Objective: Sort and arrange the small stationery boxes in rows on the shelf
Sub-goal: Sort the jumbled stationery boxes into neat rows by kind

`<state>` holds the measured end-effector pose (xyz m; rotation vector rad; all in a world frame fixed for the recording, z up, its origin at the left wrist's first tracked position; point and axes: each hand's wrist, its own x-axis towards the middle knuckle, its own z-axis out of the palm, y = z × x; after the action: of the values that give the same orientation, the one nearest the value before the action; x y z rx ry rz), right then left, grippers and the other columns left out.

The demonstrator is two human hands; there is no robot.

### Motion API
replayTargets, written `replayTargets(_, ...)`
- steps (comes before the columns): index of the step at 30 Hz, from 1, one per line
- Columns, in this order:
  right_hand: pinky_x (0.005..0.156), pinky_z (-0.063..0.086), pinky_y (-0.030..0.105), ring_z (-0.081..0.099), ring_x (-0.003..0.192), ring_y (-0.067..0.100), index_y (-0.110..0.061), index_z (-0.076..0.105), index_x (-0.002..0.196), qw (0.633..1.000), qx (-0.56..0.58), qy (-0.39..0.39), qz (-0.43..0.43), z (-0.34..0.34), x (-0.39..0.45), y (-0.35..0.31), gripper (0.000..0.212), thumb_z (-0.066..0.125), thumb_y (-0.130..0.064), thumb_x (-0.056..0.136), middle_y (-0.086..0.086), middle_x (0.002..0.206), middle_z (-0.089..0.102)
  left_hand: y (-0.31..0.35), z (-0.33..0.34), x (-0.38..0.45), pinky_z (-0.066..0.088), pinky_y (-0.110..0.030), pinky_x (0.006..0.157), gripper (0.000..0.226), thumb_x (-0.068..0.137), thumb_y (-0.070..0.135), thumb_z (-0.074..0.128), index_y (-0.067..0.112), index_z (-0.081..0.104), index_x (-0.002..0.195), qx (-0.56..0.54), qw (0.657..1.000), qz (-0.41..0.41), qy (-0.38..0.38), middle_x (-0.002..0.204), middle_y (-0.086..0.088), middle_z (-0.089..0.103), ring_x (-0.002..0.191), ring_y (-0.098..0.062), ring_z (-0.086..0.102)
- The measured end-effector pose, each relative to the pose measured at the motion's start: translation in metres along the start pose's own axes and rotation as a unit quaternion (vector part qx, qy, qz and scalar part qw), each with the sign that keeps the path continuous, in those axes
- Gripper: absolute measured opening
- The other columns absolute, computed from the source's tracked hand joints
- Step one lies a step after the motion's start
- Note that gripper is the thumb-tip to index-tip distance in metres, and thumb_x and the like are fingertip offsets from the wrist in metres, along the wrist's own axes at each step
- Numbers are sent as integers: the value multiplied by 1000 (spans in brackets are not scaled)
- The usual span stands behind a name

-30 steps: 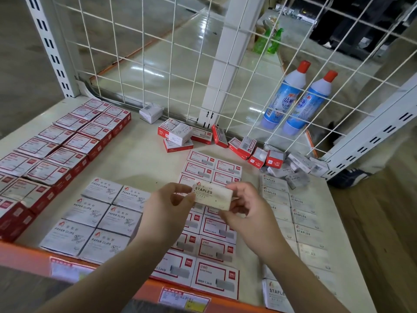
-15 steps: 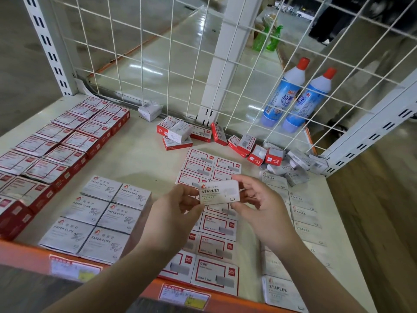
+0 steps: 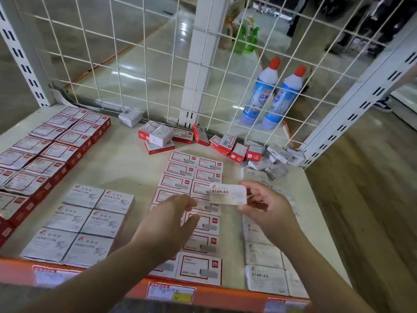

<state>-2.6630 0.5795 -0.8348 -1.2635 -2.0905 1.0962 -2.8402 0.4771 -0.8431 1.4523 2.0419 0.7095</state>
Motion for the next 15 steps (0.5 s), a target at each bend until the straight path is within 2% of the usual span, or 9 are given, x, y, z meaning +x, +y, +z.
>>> replayTargets(5, 68, 46, 10, 58, 69, -3, -19, 65, 112, 997, -28, 57, 34, -38, -3, 34, 42, 71, 0, 76, -8, 87, 68, 29, 7, 9, 36, -26, 101, 44, 93, 37, 50, 30, 41, 135, 88, 991, 47, -91, 140, 13, 42, 126, -8, 41)
replayTargets(9, 61, 44, 5, 57, 62, -8, -18, 62, 113, 993, -53, 88, 59, -70, 0, 54, 40, 71, -1, 78, -12, 82, 63, 48, 22, 24, 33, -29, 104, 47, 94, 40, 46, 26, 36, 138, 166, 971, 97, -142, 144, 9, 38, 130, -11, 38)
replayTargets(15, 56, 42, 5, 54, 63, 0, -15, 60, 121, 986, -71, 117, 93, -100, 16, 82, 40, 68, -8, 82, -12, 77, 60, 69, 47, 52, 34, -34, 105, 46, 96, 37, 40, 20, 36, 138, 248, 945, 139, -162, 142, 3, 38, 128, -15, 38)
